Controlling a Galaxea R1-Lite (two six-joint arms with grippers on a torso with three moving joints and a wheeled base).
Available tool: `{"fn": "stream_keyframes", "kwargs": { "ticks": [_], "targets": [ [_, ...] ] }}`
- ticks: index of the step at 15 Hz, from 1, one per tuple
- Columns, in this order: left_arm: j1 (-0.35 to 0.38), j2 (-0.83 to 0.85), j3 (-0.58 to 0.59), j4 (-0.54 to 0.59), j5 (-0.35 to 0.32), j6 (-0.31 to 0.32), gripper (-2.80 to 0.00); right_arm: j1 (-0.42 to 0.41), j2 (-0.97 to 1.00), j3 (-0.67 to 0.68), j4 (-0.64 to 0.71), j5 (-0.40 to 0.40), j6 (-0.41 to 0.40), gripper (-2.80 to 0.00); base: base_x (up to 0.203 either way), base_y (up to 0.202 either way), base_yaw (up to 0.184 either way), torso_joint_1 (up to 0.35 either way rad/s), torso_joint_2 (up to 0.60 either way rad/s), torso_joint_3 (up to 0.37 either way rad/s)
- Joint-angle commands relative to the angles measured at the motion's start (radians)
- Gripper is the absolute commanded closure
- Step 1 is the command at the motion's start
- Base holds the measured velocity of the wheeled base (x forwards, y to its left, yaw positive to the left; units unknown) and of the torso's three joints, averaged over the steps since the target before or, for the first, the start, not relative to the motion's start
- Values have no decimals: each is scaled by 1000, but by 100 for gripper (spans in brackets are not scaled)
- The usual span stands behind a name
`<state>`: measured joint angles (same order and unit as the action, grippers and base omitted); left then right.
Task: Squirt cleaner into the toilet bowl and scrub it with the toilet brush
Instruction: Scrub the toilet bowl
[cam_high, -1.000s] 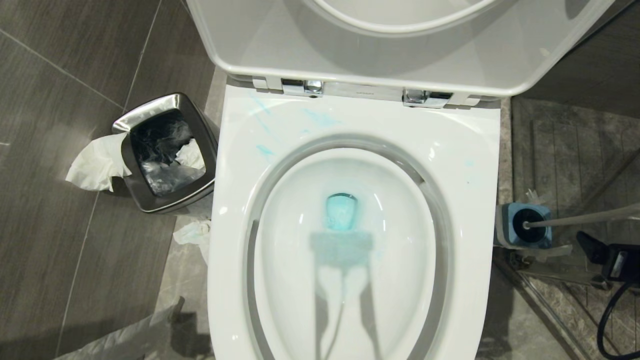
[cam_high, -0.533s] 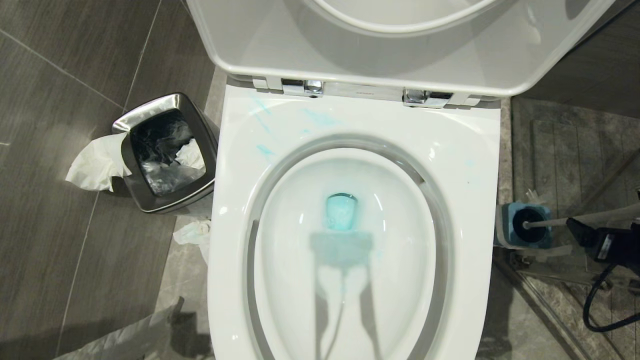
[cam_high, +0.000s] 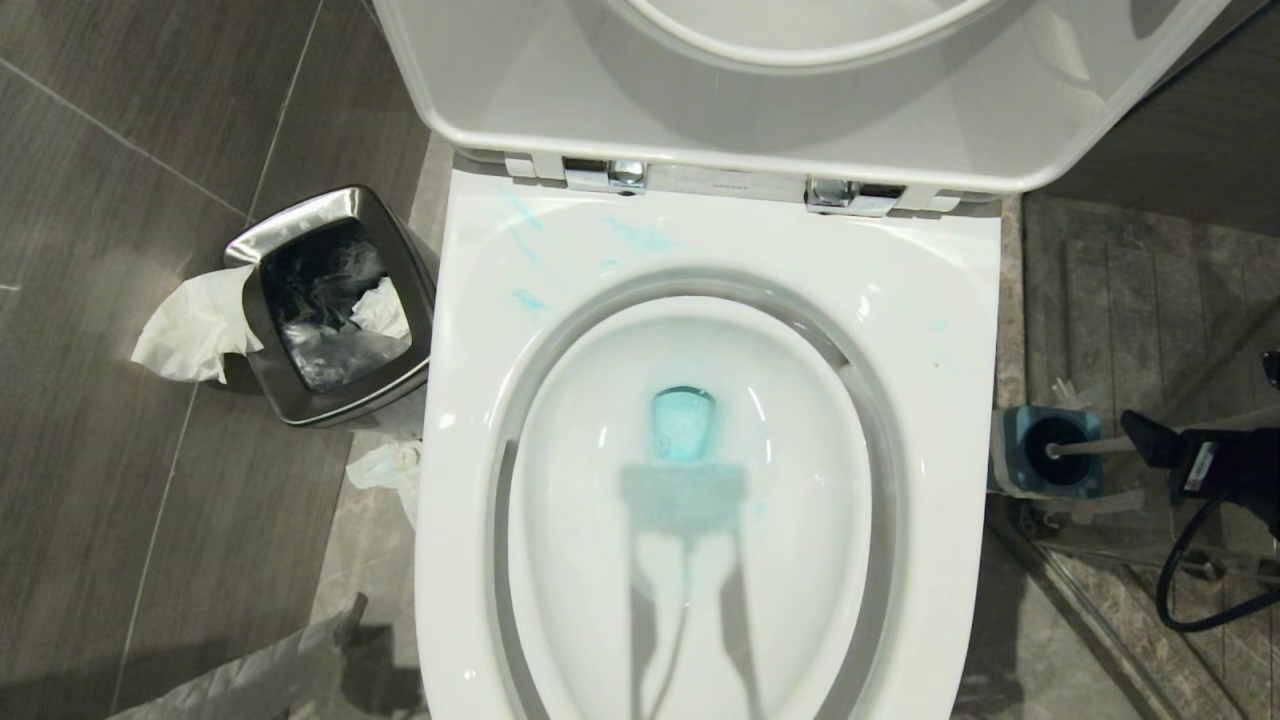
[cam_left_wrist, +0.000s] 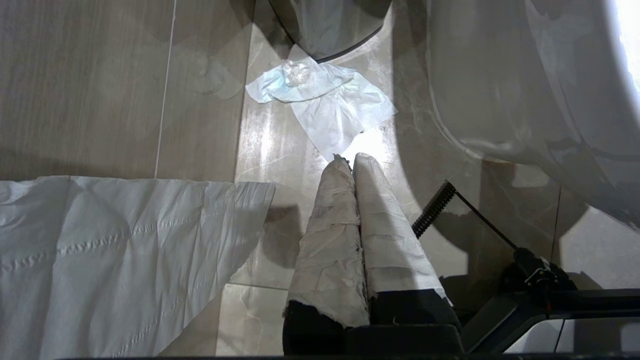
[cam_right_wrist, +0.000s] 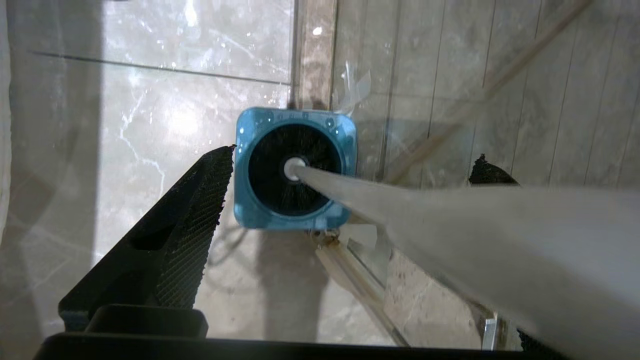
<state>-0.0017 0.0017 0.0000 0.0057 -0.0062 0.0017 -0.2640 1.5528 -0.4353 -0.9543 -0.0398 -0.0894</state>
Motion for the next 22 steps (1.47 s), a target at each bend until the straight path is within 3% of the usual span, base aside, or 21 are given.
{"fn": "stream_keyframes", "kwargs": {
  "ticks": [1,3,4,7,16,22],
  "targets": [
    [0,0,2,0,0,0,0,0,10,-18,-6,0,-3,-280,0,0,0,0,0,0],
    [0,0,2,0,0,0,0,-1,12,-34,-6,-2,-3,-280,0,0,0,0,0,0],
    [0,0,2,0,0,0,0,-1,12,-44,-6,-2,-1,0,0,0,0,0,0,0],
    [0,0,2,0,0,0,0,0,12,-75,-6,1,0,0,0,0,0,0,0,0],
    [0,0,2,0,0,0,0,-1,-23,-66,-11,178,48,0,0,0,0,0,0,0],
    [0,0,2,0,0,0,0,-1,-80,-27,-24,213,51,0,0,0,0,0,0,0]
  ]
}}
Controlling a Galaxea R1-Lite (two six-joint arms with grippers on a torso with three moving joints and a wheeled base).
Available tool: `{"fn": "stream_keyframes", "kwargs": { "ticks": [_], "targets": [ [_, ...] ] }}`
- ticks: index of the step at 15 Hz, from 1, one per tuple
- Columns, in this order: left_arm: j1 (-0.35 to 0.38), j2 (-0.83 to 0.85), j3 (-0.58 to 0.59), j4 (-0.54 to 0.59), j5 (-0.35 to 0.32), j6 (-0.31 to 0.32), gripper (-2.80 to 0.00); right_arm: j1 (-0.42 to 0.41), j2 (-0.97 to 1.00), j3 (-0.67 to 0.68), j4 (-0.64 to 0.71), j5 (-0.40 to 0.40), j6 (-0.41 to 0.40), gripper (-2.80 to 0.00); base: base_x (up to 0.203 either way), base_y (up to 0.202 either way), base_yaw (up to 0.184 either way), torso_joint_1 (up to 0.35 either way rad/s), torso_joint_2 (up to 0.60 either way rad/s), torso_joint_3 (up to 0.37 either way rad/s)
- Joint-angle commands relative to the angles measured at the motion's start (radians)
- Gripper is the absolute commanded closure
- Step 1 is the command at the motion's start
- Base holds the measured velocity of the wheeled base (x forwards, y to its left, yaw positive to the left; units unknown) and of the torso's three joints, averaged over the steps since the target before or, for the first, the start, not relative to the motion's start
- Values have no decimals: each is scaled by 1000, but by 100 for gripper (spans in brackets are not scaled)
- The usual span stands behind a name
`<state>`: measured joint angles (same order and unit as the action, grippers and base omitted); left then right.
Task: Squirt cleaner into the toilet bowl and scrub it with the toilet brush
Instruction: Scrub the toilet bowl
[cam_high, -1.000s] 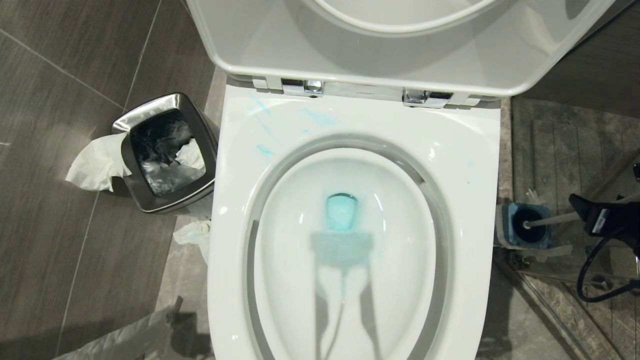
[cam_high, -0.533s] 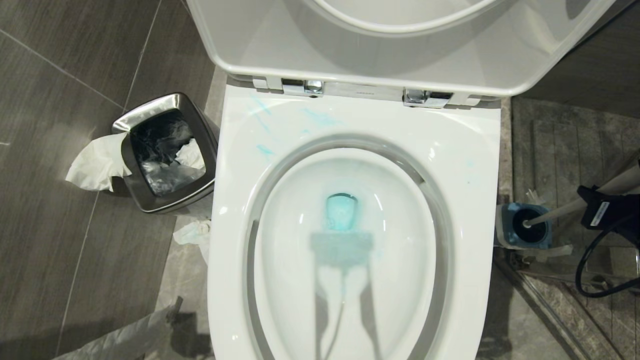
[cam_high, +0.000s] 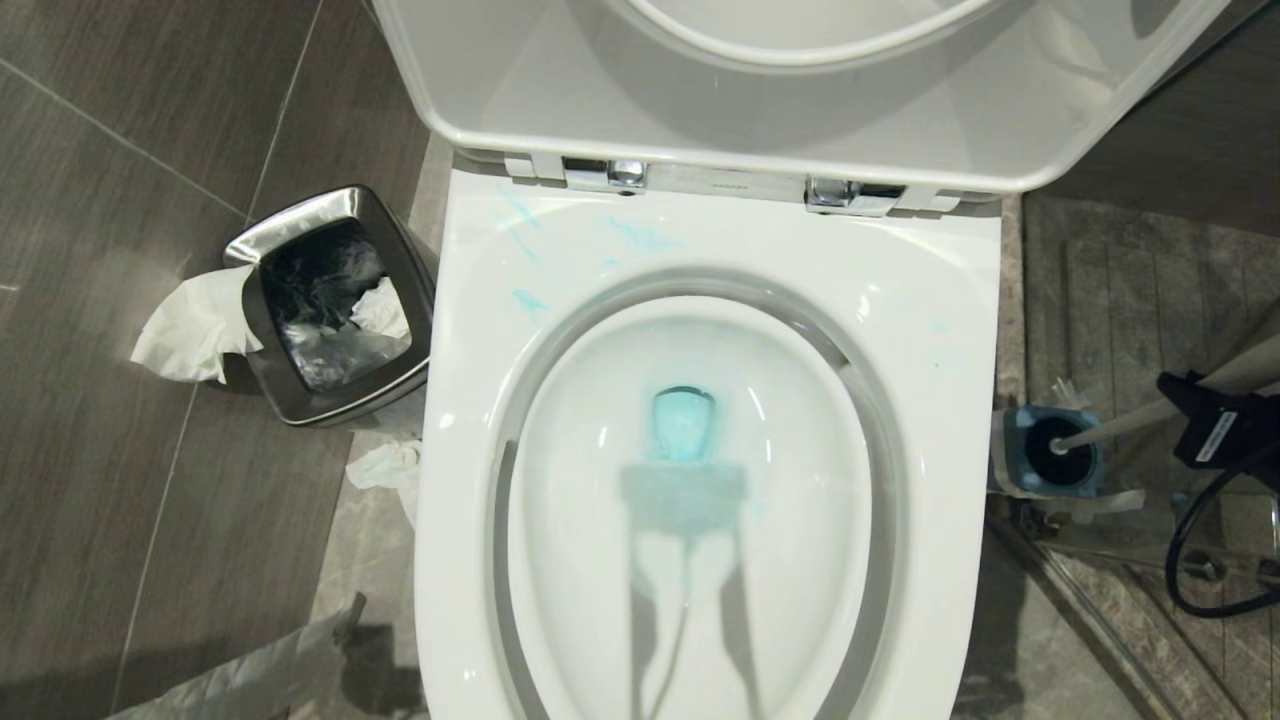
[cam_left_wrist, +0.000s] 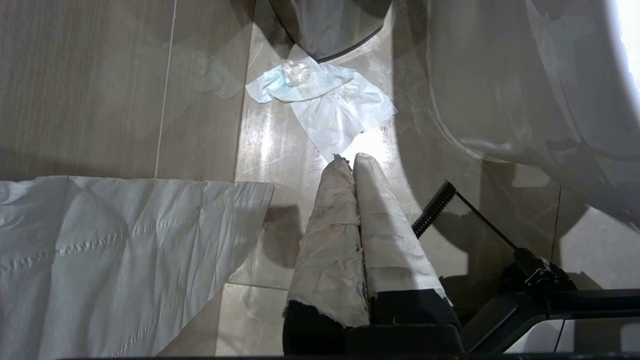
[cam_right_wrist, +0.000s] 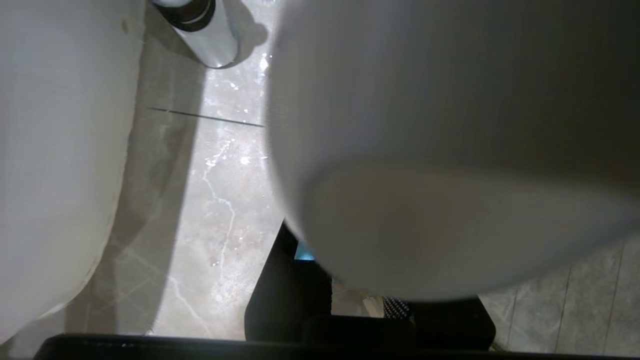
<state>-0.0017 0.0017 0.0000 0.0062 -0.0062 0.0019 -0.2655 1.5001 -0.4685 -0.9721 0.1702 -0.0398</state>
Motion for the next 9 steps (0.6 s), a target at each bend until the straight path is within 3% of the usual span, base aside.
{"fn": "stream_keyframes", "kwargs": {
  "ticks": [1,9],
  "targets": [
    [0,0,2,0,0,0,0,0,-42,6,-7,3,7,0,0,0,0,0,0,0],
    [0,0,2,0,0,0,0,2,-158,-56,-11,-4,25,0,0,0,0,0,0,0]
  ]
}}
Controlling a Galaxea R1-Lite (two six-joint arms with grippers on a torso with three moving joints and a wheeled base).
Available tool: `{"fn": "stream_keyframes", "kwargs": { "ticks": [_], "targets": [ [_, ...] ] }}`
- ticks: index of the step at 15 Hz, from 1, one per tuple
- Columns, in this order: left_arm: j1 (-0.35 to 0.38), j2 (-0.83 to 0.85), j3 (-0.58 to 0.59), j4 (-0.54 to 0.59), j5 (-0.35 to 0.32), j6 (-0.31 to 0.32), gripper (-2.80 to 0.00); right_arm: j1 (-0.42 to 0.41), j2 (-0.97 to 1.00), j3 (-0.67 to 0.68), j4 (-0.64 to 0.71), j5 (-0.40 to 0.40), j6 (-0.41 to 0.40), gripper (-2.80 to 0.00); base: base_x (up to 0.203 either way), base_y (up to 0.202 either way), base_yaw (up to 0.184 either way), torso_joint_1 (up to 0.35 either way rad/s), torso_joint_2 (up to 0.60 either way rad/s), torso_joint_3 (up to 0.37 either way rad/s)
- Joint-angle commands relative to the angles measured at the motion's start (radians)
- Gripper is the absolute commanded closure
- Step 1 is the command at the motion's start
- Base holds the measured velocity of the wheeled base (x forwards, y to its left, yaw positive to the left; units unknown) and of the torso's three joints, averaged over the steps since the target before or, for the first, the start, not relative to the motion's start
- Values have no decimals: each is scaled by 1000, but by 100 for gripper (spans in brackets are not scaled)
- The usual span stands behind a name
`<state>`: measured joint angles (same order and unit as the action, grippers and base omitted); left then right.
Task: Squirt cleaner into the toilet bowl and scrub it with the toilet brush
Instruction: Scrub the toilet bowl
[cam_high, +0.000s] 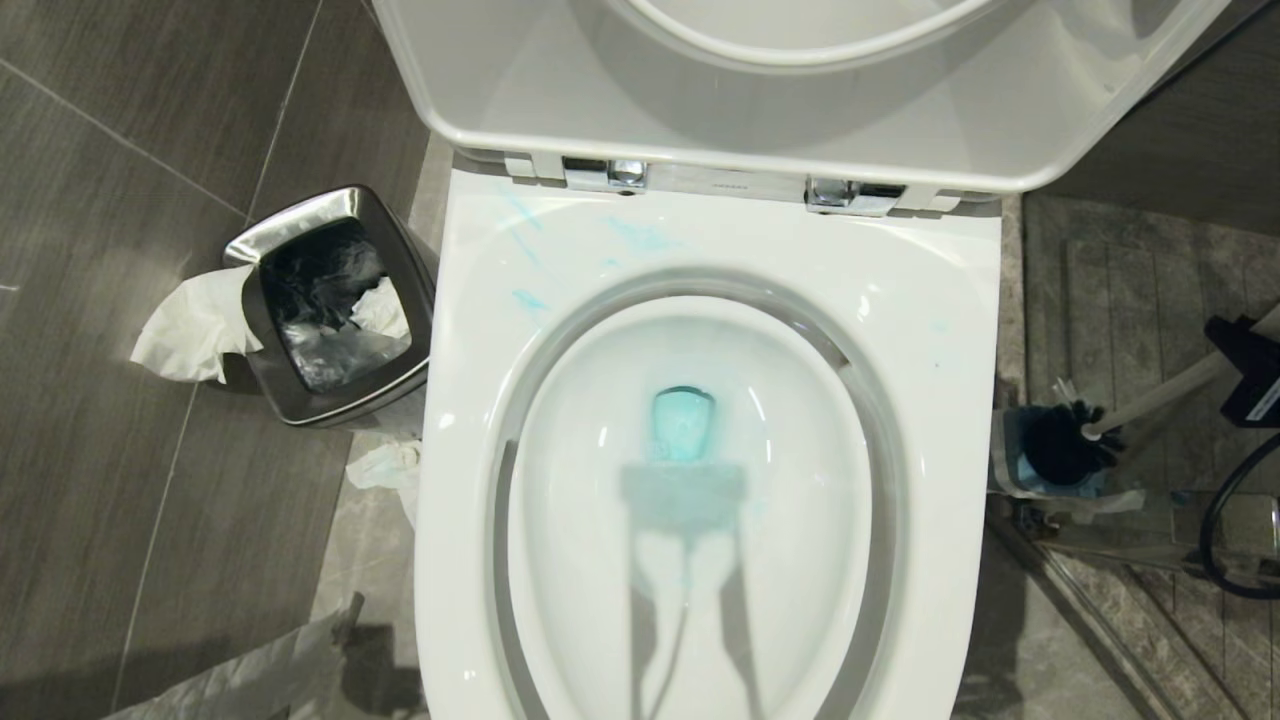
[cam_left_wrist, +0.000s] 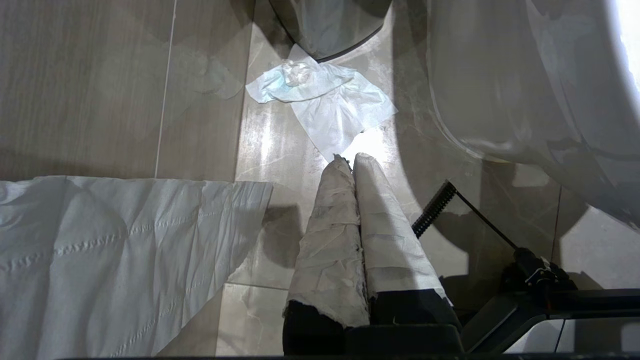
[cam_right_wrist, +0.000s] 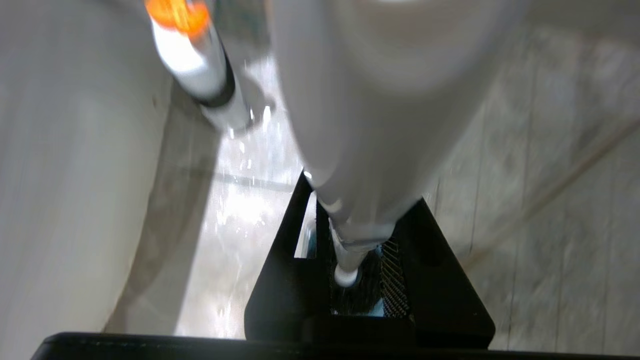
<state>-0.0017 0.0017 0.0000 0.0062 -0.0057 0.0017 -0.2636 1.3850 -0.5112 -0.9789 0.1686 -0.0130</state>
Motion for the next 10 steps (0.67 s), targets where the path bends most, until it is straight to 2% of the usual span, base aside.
{"fn": "stream_keyframes", "kwargs": {
  "ticks": [1,7,10],
  "targets": [
    [0,0,3,0,0,0,0,0,-56,-19,-1,-7,-2,0,0,0,0,0,0,0],
    [0,0,2,0,0,0,0,24,-126,-44,57,-1,-7,0,0,0,0,0,0,0],
    [0,0,2,0,0,0,0,25,-174,-108,165,1,-7,0,0,0,0,0,0,0]
  ]
}}
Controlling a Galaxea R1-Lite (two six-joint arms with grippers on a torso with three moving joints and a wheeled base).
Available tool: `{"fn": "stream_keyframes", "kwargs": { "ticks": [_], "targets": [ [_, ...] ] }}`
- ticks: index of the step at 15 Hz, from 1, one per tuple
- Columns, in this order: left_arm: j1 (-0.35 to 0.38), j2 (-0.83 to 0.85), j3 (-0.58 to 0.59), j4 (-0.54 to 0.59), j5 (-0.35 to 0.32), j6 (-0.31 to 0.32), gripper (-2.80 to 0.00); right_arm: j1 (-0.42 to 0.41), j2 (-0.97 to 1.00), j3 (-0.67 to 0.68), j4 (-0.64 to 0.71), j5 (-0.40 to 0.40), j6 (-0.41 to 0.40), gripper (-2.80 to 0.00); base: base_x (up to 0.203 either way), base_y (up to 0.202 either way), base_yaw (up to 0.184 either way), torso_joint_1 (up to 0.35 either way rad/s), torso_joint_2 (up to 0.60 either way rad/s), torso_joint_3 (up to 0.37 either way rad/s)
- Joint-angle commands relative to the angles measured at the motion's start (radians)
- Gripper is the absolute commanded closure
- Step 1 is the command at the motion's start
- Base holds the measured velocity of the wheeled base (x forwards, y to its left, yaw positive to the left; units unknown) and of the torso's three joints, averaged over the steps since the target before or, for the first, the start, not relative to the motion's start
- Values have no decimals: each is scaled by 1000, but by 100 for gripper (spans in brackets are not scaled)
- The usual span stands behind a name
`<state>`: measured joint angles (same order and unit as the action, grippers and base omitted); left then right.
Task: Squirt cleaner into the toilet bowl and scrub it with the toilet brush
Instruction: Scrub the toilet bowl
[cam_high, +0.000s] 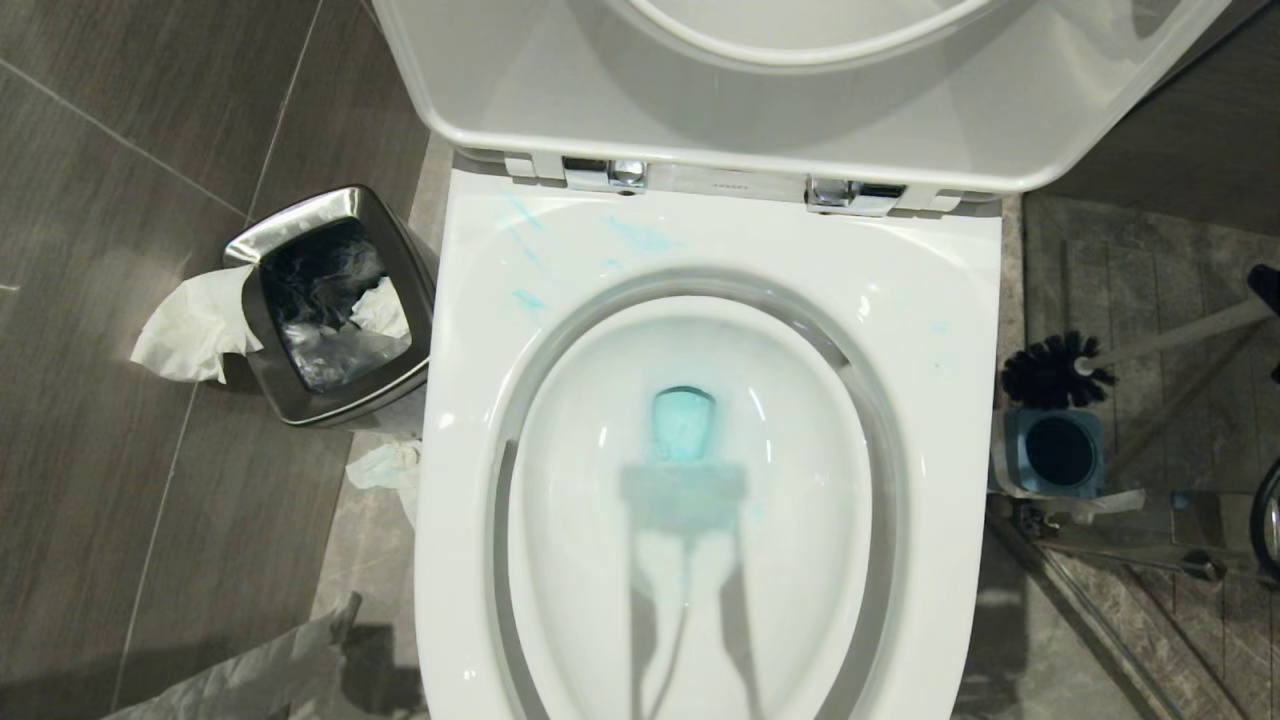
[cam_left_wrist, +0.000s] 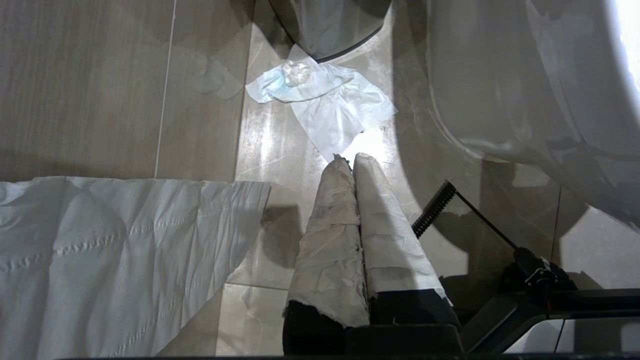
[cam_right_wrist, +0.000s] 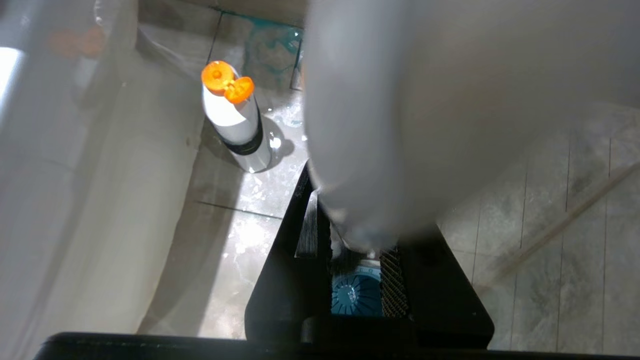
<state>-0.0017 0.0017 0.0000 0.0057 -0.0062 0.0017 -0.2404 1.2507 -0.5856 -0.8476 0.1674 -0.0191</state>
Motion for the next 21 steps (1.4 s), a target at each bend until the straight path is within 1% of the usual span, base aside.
{"fn": "stream_keyframes", "kwargs": {
  "ticks": [1,3,7,13,17,19,21],
  "targets": [
    [0,0,2,0,0,0,0,5,-64,-74,99,4,0,0,0,0,0,0,0,0],
    [0,0,2,0,0,0,0,25,-130,-184,293,13,6,0,0,0,0,0,0,0],
    [0,0,2,0,0,0,0,46,-195,-472,761,47,54,0,0,0,0,0,0,0],
    [0,0,2,0,0,0,0,49,-175,-735,1128,66,69,0,0,0,0,0,0,0],
    [0,0,3,0,0,0,0,52,-173,-916,1363,135,70,0,0,0,0,0,0,0],
    [0,0,2,0,0,0,0,54,-157,-1002,1450,150,70,0,0,0,0,0,0,0],
    [0,0,2,0,0,0,0,55,-143,-1054,1482,153,69,0,0,0,0,0,0,0]
  ]
}}
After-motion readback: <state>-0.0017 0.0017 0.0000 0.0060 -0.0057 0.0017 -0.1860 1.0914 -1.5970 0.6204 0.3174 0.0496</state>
